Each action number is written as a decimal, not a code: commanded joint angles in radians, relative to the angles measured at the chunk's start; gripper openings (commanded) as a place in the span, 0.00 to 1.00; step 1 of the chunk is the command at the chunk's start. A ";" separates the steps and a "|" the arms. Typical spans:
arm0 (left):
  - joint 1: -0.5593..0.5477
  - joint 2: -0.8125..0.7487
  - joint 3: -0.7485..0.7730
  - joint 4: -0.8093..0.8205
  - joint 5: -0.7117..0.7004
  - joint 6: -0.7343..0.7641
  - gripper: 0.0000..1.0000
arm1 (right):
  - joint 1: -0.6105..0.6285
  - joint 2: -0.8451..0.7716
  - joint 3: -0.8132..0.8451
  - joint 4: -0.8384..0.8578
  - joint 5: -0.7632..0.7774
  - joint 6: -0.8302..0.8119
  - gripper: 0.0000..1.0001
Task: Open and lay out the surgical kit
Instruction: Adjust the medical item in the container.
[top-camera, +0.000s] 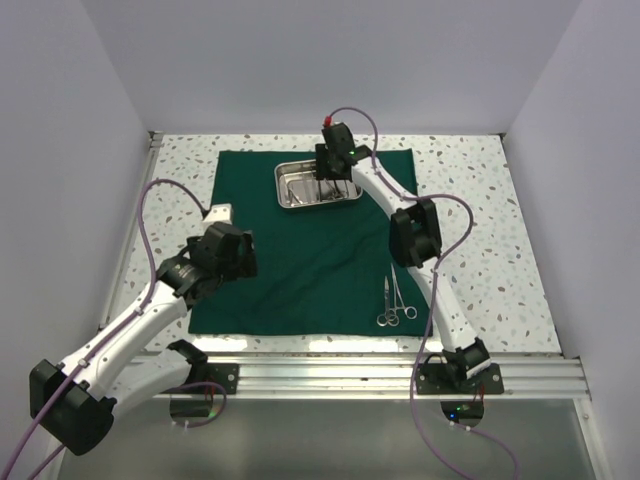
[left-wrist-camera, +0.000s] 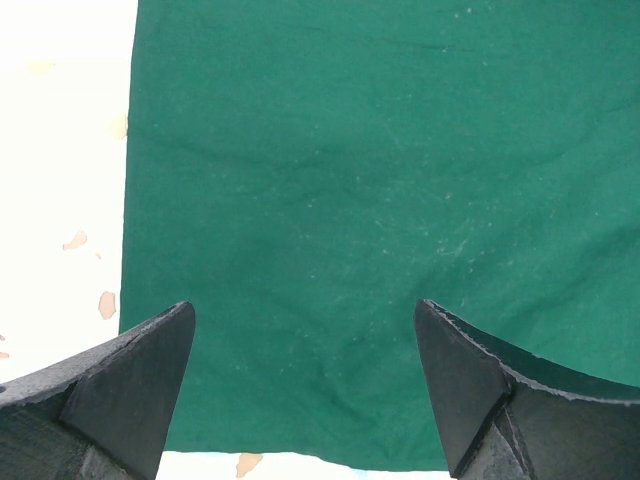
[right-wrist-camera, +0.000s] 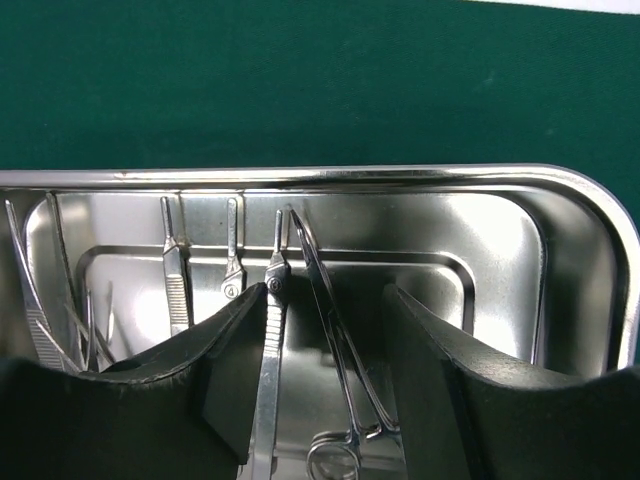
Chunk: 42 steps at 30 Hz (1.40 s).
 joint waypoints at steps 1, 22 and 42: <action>-0.010 0.000 0.025 0.018 -0.022 -0.009 0.95 | 0.007 0.040 0.054 0.010 -0.005 -0.034 0.54; -0.037 0.016 0.030 -0.007 -0.066 -0.033 0.95 | -0.031 0.079 0.052 0.032 0.146 -0.153 0.42; -0.060 0.039 0.033 -0.018 -0.088 -0.049 0.94 | -0.074 0.002 -0.034 0.052 0.015 -0.068 0.40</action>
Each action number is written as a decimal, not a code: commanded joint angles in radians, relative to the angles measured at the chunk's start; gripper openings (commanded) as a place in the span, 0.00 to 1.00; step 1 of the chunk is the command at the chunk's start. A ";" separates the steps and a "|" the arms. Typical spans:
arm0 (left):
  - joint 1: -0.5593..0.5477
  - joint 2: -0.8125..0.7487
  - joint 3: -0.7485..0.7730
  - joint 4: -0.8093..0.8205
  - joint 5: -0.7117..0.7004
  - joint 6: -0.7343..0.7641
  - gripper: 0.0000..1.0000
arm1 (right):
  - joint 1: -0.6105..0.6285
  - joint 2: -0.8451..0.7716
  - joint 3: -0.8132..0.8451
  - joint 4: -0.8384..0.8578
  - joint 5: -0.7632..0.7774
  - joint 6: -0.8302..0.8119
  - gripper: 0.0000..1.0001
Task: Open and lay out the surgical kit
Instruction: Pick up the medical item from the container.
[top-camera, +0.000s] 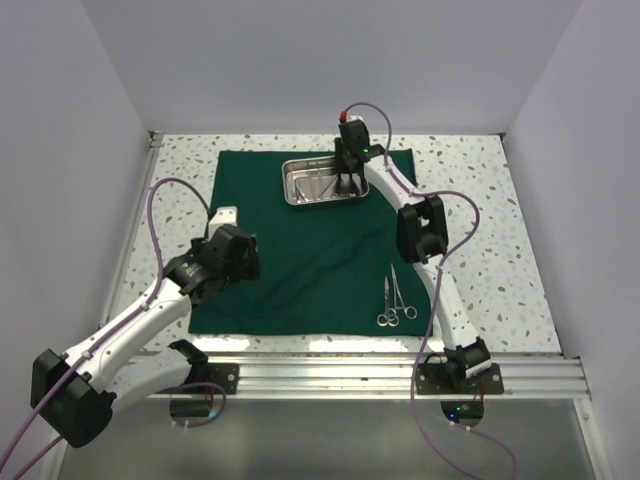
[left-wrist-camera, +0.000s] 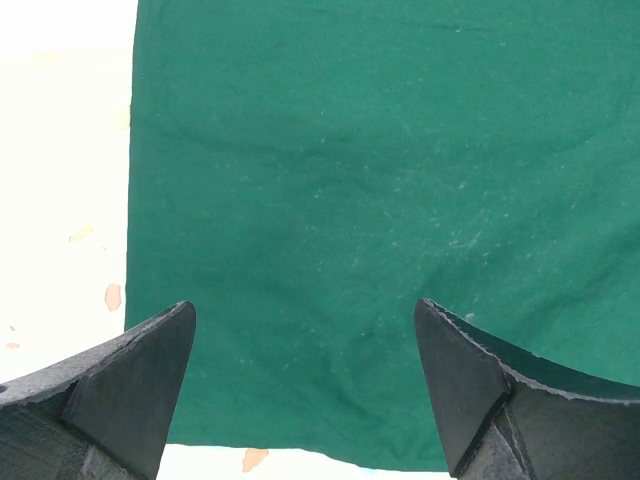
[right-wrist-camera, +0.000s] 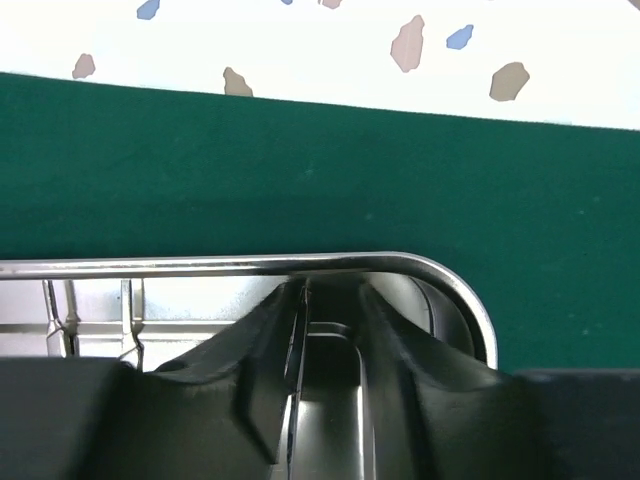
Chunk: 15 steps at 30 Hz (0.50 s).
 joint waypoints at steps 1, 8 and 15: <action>-0.012 0.004 0.033 0.000 -0.035 -0.031 0.94 | 0.002 -0.026 -0.018 -0.055 -0.056 0.037 0.35; -0.018 0.001 0.038 -0.010 -0.038 -0.035 0.94 | 0.033 0.028 0.024 -0.153 0.031 -0.055 0.23; -0.034 0.000 0.039 -0.017 -0.044 -0.040 0.94 | 0.045 0.072 0.051 -0.210 0.074 -0.103 0.00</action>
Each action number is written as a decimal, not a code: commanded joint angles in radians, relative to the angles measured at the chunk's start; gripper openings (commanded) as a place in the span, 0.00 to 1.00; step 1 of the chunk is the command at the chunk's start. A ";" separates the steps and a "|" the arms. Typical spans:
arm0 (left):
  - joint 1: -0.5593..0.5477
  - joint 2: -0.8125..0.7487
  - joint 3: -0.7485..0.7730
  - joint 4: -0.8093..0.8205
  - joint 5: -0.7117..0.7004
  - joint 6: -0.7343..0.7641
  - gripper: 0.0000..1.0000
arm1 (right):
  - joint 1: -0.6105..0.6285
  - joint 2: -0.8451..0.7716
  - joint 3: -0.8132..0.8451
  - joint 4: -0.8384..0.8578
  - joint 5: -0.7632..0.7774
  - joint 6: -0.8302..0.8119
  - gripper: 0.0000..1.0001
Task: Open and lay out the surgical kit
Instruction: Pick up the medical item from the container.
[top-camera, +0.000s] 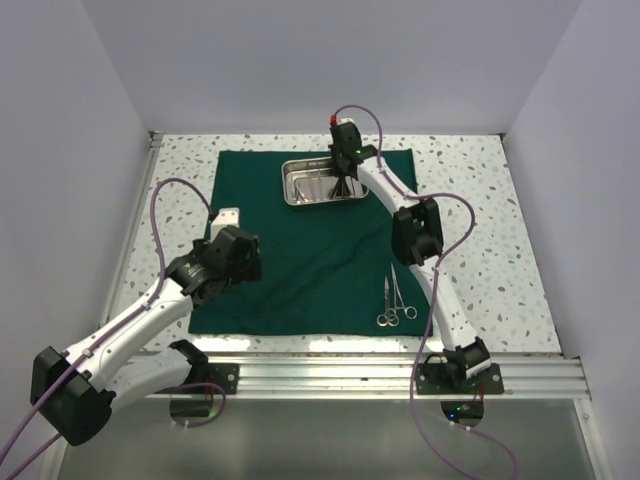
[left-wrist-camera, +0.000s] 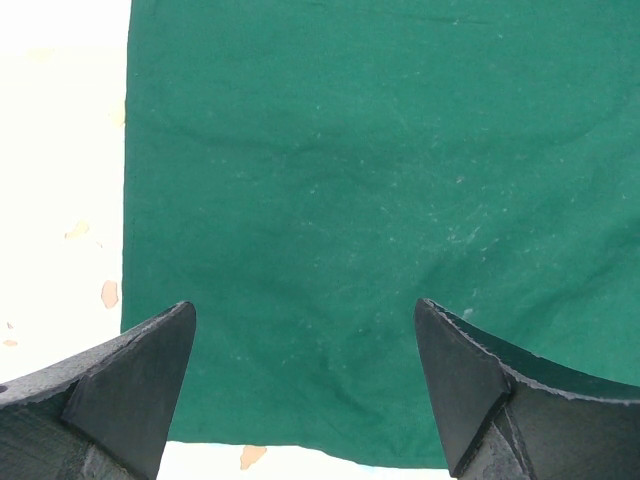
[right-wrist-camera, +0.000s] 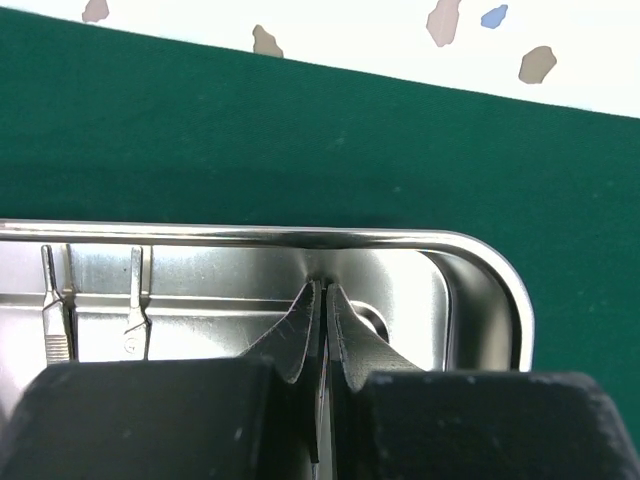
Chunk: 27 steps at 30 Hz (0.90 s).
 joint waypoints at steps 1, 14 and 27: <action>-0.012 -0.006 0.039 -0.010 -0.030 -0.023 0.94 | 0.010 0.060 0.012 -0.137 0.025 -0.036 0.00; -0.034 0.004 0.036 -0.003 -0.030 -0.018 0.94 | 0.013 -0.095 0.009 -0.056 0.122 -0.016 0.00; -0.043 -0.003 0.035 0.008 -0.020 -0.011 0.94 | 0.014 -0.295 -0.076 -0.010 0.117 0.021 0.00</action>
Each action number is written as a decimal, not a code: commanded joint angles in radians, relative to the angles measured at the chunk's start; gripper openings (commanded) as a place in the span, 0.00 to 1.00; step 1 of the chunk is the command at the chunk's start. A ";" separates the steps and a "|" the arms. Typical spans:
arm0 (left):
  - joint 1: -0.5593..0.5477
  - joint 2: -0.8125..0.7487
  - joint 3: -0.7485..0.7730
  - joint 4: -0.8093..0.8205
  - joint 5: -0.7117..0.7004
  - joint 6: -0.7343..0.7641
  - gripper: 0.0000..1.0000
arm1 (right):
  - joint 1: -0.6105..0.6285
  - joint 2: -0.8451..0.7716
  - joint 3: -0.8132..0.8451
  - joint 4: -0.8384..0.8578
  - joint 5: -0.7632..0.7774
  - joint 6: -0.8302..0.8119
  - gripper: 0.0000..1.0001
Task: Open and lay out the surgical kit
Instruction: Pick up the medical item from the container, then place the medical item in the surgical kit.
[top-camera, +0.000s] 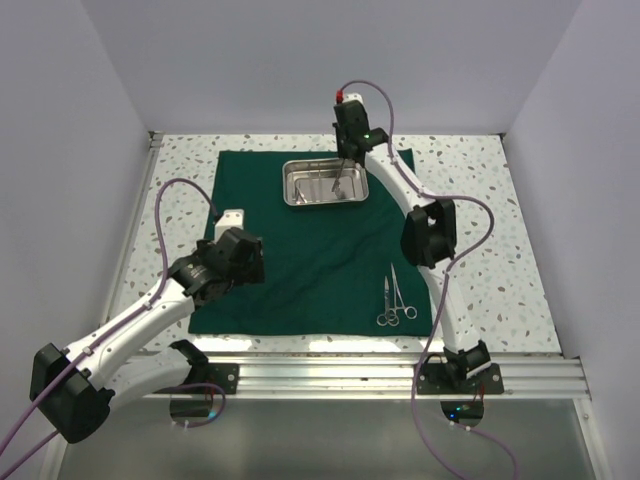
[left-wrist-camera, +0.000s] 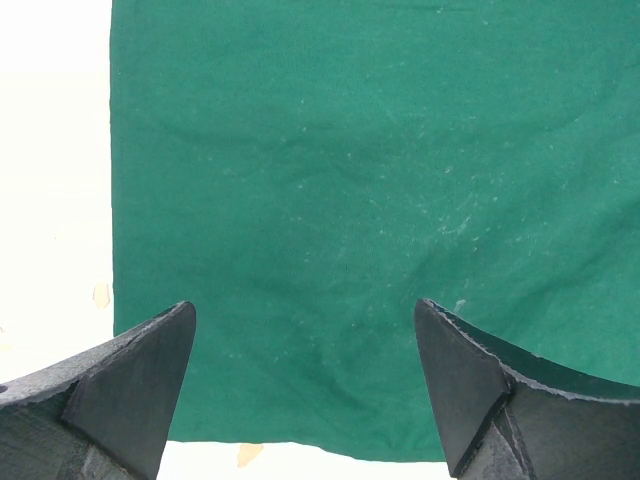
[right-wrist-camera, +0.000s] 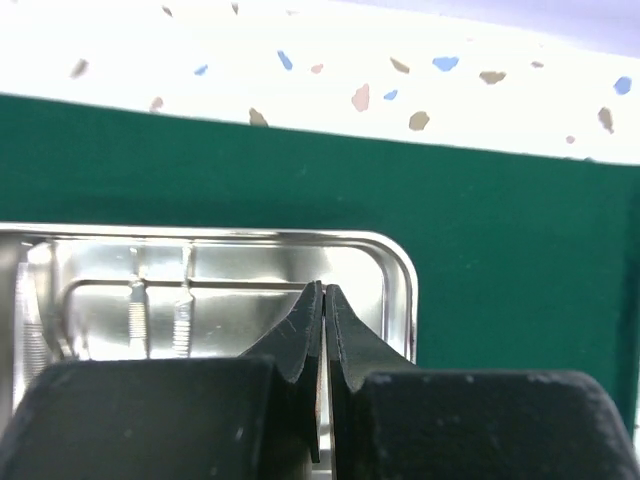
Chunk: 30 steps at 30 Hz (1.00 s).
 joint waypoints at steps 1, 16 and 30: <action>-0.009 -0.010 0.033 0.008 -0.017 -0.011 0.94 | 0.001 -0.122 -0.016 0.033 0.025 0.019 0.00; -0.015 -0.025 0.033 0.008 -0.022 -0.011 0.94 | 0.011 -0.265 -0.128 0.019 -0.018 0.044 0.00; -0.025 -0.014 0.033 0.014 -0.005 -0.002 0.94 | 0.007 -0.684 -0.502 -0.013 -0.165 0.139 0.00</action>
